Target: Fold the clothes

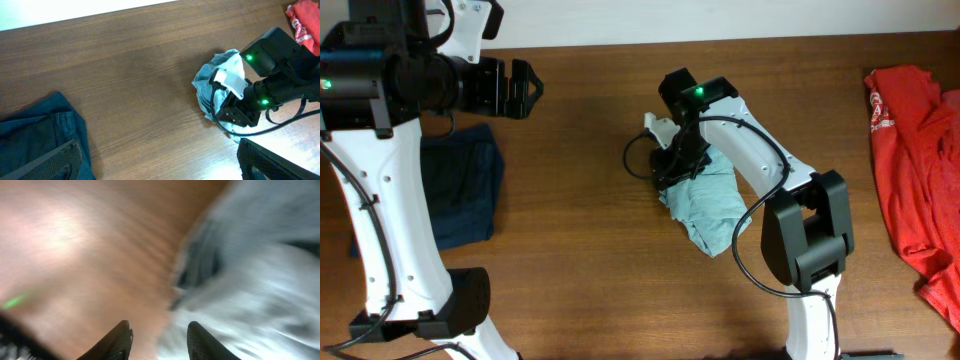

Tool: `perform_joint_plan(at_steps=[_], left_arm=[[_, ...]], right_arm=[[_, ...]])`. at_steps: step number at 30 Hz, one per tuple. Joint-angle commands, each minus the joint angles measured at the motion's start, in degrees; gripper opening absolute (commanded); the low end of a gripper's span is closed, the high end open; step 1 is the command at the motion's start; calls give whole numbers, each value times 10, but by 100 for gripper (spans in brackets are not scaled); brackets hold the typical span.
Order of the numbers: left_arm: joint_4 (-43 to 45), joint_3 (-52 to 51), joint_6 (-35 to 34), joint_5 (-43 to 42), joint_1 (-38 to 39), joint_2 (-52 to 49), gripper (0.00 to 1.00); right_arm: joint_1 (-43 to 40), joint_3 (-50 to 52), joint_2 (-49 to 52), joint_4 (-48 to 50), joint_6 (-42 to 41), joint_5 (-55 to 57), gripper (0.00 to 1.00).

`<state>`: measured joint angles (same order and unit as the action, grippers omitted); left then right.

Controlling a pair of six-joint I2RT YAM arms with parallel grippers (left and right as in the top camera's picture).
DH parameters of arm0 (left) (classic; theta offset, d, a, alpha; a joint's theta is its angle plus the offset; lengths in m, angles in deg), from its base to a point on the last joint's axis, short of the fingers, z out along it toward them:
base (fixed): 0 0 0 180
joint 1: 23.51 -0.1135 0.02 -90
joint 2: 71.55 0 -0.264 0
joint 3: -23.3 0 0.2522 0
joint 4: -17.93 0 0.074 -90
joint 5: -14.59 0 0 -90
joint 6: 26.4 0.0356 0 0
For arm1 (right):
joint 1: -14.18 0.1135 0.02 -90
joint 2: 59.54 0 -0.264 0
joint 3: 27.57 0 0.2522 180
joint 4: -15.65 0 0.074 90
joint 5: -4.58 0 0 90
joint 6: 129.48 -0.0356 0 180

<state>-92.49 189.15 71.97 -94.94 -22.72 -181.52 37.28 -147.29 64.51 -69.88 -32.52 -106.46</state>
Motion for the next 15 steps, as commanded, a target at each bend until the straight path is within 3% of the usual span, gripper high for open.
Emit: perform_joint_plan(at_steps=[1,6,9,11,13,15], left_arm=[[0,1,5,-2,-1,12,99],[0,1,5,-2,-1,12,99],[0,1,5,-2,-1,12,99],[0,1,5,-2,-1,12,99],[0,1,5,-2,-1,12,99],[0,1,5,-2,-1,12,99]], right_arm=[[-5,-2,-21,-1,48,-85,39],[-72,-2,-71,27,3,-80,42],[-130,-2,-90,48,-71,-44,41],[-158,-1,-85,58,-106,-28,12],[-169,-1,-77,67,-125,-21,4],[-169,-1,-57,84,-153,-21,4]])
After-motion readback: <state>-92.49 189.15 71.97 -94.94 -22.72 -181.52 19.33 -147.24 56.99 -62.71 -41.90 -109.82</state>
